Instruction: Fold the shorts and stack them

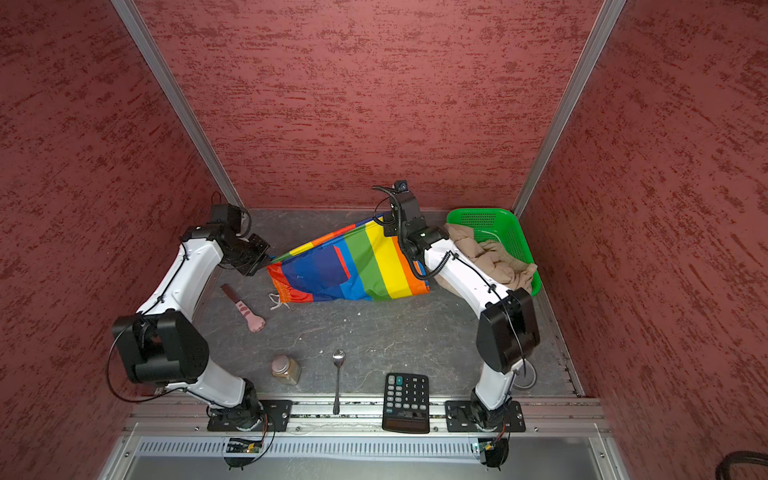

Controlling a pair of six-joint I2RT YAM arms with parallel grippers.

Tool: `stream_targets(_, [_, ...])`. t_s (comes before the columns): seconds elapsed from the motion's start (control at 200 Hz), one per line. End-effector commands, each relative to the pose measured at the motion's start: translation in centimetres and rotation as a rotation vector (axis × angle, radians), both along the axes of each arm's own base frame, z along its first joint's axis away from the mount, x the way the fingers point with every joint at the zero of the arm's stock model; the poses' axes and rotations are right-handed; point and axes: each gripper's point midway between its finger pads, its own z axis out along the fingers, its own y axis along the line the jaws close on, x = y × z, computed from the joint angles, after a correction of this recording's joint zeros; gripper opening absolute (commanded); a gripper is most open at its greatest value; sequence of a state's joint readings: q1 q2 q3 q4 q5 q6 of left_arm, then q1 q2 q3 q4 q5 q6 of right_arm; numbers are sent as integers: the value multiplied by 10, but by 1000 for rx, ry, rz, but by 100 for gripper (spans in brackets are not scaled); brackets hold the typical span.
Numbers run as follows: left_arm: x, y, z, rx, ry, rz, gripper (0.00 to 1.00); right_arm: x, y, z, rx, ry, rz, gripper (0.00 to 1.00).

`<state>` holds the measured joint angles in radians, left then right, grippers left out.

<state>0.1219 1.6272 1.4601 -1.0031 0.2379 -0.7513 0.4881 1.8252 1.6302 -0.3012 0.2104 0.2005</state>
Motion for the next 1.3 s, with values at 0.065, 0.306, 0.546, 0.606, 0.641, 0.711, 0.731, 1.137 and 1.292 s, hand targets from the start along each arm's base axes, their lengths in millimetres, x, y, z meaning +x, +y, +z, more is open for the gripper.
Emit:
stream_targets(0.065, [15, 35, -24, 90, 53, 62, 0, 56, -39, -11, -6, -25, -123, 0])
stream_targets(0.306, [43, 42, -49, 98, 88, 60, 0, 97, -44, -63, 3, 51, -140, 0])
stream_targets(0.546, [66, 49, -80, 104, 165, 63, 5, 132, -37, -102, 54, 112, -103, 0])
stream_targets(0.606, [66, 52, -86, 117, 187, 75, 21, 138, -29, -112, 70, 125, -77, 6])
stream_targets(0.641, [68, 52, -89, 118, 189, 76, 37, 141, -24, -115, 82, 129, -57, 20])
stream_targets(0.711, [70, 55, -88, 124, 189, 81, 63, 146, -15, -121, 103, 139, -21, 36])
stream_targets(0.731, [71, 55, -88, 125, 188, 82, 68, 147, -13, -122, 106, 141, -15, 42])
stream_targets(1.137, [58, 53, -9, 247, 70, 76, 98, 116, 0, -35, 96, 50, 21, 67])
stream_targets(1.292, [36, 15, -16, 231, 38, -21, 74, 62, 52, -36, 65, 43, 158, 68])
